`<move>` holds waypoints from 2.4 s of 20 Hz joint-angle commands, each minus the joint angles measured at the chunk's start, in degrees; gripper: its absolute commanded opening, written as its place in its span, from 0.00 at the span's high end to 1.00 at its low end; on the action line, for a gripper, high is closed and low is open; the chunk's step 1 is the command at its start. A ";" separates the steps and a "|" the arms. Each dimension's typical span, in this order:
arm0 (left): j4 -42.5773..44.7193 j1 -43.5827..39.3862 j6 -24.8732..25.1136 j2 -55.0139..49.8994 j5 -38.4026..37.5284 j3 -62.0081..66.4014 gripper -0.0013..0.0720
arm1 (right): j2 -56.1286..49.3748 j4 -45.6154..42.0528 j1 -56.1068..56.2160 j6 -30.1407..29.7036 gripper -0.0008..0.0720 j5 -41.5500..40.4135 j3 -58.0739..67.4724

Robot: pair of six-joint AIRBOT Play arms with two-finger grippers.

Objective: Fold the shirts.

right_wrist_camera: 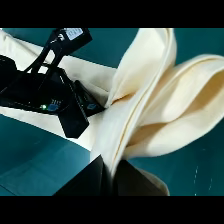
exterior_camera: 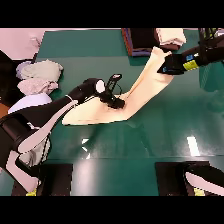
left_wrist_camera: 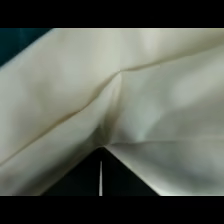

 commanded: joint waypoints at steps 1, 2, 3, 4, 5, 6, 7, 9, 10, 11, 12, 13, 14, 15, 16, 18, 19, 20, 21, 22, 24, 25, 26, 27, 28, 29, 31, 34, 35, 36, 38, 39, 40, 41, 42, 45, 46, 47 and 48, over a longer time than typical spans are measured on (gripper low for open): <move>0.98 2.49 -1.01 3.28 -0.61 1.16 0.96 | -0.90 4.37 3.17 1.22 0.97 -3.32 0.52; 2.49 4.13 -1.01 5.55 -1.27 1.18 0.95 | -1.64 6.23 4.33 1.20 0.97 -4.79 0.52; 4.31 5.88 -0.98 7.78 -2.51 1.20 0.95 | -2.64 7.43 5.73 1.20 0.97 -5.95 0.52; 6.51 8.02 -0.98 10.47 -4.15 1.20 0.95 | -3.78 8.33 7.50 1.20 0.97 -6.84 0.52; 9.01 10.16 -0.96 13.05 -5.75 1.20 0.95 | -5.16 9.33 9.62 1.16 0.97 -8.37 0.52; 11.74 12.52 -0.96 16.00 -7.37 1.20 0.95 | -6.71 10.12 12.39 1.16 0.97 -10.91 0.52; 14.10 14.80 -0.94 18.75 -8.74 1.20 0.95 | -8.17 10.12 15.32 1.14 0.97 -14.14 0.52; 17.84 19.56 -0.81 24.55 -10.82 1.20 0.95 | -12.00 10.14 21.90 1.14 0.97 -22.01 0.52; 19.02 21.94 -0.76 27.41 -11.37 1.20 0.95 | -14.43 10.14 25.20 1.16 0.97 -26.23 0.52; 19.76 24.02 -0.76 29.90 -11.76 1.20 0.95 | -16.98 10.16 28.24 1.14 0.97 -30.18 0.52; 19.93 26.05 -0.72 32.44 -12.00 1.20 0.95 | -19.93 10.16 31.32 0.92 0.97 -34.62 0.52; 19.93 27.52 -0.37 34.58 -12.20 1.20 0.95 | -23.08 10.27 34.16 -0.42 0.96 -39.32 0.66; 20.37 28.63 -0.33 36.52 -12.31 1.20 0.95 | -26.49 10.29 36.57 -3.06 0.86 -42.45 2.01; 20.92 29.29 -0.33 37.97 -12.31 1.20 0.95 | -30.53 11.32 38.56 -5.03 0.56 -43.80 5.09; 22.45 29.31 -0.33 38.99 -12.50 1.20 0.95 | -33.88 11.67 39.91 -6.95 0.45 -43.30 8.79; 23.52 29.31 -0.35 40.11 -14.73 1.51 0.95 | -37.79 11.06 40.28 -7.48 0.46 -36.72 15.69; 23.54 29.31 -0.33 40.26 -15.80 1.51 0.95 | -37.66 11.02 39.21 -7.32 0.46 -33.92 16.79; 23.56 29.31 -0.33 40.26 -16.92 1.51 0.95 | -36.61 10.05 37.53 -7.32 0.46 -31.41 16.76; 23.54 29.31 -0.33 40.24 -17.73 1.49 0.95 | -35.01 6.97 35.50 -6.97 0.46 -28.55 15.87; 23.50 29.31 -0.33 40.24 -18.32 1.49 0.95 | -33.03 3.13 33.29 -5.16 0.46 -25.66 14.16; 23.28 29.31 -0.35 40.24 -18.97 1.49 0.95 | -28.06 -4.39 28.11 -1.29 0.46 -19.34 8.44; 22.47 29.31 -0.35 40.24 -18.97 1.49 0.95 | -25.49 -7.82 25.16 1.38 0.46 -15.74 4.92; 21.27 29.31 -0.31 40.24 -18.99 1.49 0.95 | -23.37 -10.67 22.38 4.33 0.46 -12.76 1.55; 20.22 29.31 0.22 40.24 -18.93 1.42 0.95 | -21.38 -12.39 19.45 6.82 0.46 -10.58 -2.14; 19.34 29.31 1.11 40.22 -18.88 1.31 0.95 | -19.78 -12.26 16.87 7.72 0.41 -9.99 -5.62; 19.02 29.31 1.40 40.13 -18.86 1.31 0.95 | -18.51 -11.13 14.53 8.17 0.17 -10.10 -9.07; 18.21 29.31 1.53 40.04 -18.78 1.31 0.95 | -18.03 -7.17 11.58 9.73 0.13 -10.36 -14.10; 17.86 29.31 1.60 40.04 -18.71 1.31 0.95 | -19.52 -2.97 11.39 12.81 0.13 -16.76 -18.78; 17.86 29.31 1.60 40.06 -18.73 1.31 0.95 | -20.57 -1.22 12.04 12.94 0.13 -19.12 -19.23; 17.88 29.31 1.60 40.06 -18.93 1.31 0.95 | -21.90 0.20 12.83 13.97 0.13 -20.90 -19.12; 17.86 29.31 1.60 40.06 -19.39 1.31 0.95 | -25.33 1.55 14.43 14.75 0.13 -21.77 -17.46; 17.86 29.31 1.60 40.06 -19.54 1.31 0.95 | -27.50 1.66 15.43 14.75 0.13 -21.31 -15.65; 17.86 29.31 1.60 40.06 -19.89 1.31 0.95 | -29.62 1.64 16.41 14.78 0.14 -20.85 -13.49; 17.86 29.31 1.60 40.06 -20.57 1.31 0.95 | -31.36 1.70 17.27 14.82 0.14 -20.59 -11.47; 17.88 29.31 1.62 40.06 -21.22 1.31 0.95 | -32.87 1.60 18.14 15.06 0.15 -20.46 -9.68; 17.88 29.31 1.64 40.06 -22.88 1.31 0.95 | -36.35 -0.02 19.69 16.17 0.27 -18.71 -6.25; 17.88 29.31 1.66 40.06 -23.32 1.31 0.95 | -36.68 -0.94 20.15 16.20 0.38 -18.47 -6.01; 17.88 29.31 1.64 40.06 -23.58 1.31 0.95 | -36.63 -2.01 20.28 16.20 0.58 -18.82 -6.01; 17.77 29.31 1.62 40.06 -23.54 1.31 0.95 | -36.33 -3.15 20.52 16.17 0.82 -18.86 -6.03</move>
